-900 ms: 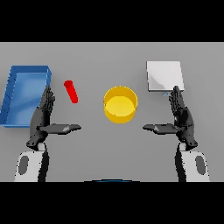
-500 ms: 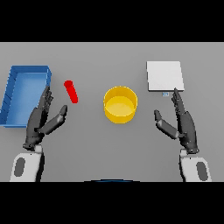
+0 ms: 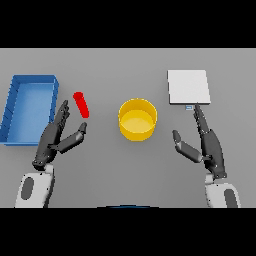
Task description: Pick up the red beaker and tilt it to pour out 1 green nut into yellow bowl. Pick up the yellow bowl and place it on the metallic measuring scale.
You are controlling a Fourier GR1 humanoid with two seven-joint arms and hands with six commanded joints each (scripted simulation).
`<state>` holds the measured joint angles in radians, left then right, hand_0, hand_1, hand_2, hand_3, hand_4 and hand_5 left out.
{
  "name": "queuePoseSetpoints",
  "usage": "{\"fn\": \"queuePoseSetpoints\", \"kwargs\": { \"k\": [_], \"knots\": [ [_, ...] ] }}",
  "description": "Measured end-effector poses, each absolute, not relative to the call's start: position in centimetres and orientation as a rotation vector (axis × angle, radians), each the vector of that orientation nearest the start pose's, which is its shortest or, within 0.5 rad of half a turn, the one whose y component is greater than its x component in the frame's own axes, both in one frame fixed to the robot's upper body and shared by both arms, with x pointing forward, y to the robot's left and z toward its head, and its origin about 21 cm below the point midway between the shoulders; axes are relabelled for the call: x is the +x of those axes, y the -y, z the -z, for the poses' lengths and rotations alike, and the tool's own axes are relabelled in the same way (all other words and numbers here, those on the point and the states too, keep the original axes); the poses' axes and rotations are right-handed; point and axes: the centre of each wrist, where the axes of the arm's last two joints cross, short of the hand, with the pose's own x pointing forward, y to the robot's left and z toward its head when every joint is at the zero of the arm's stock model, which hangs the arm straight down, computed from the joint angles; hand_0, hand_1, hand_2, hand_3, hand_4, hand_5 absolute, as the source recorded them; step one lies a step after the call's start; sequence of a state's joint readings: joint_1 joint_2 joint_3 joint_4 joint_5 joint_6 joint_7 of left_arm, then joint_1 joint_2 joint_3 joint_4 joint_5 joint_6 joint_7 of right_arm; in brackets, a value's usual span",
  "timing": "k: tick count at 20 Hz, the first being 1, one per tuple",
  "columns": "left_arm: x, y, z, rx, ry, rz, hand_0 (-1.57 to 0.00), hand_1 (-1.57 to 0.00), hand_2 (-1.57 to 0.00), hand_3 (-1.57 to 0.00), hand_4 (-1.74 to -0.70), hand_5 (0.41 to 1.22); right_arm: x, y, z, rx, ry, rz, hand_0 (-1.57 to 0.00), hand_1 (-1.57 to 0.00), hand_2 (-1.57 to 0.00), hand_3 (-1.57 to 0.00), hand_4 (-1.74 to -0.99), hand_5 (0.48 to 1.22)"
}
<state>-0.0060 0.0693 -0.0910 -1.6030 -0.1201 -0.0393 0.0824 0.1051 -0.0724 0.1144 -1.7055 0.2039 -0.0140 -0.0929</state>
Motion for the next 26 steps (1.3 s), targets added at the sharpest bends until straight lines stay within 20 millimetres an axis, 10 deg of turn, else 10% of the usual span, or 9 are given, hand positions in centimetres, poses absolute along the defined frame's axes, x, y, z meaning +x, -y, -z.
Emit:
{"fn": "queuePoseSetpoints", "kwargs": {
  "k": [26],
  "knots": [
    [35.8,-20.3,1.9,0.035,1.500,0.281,0.00,0.00,-0.03,0.00,-1.39,0.752,22.0,23.0,-1.4,-0.136,1.699,-0.231,0.00,0.00,0.00,0.00,-1.295,0.683]
  ]
}}
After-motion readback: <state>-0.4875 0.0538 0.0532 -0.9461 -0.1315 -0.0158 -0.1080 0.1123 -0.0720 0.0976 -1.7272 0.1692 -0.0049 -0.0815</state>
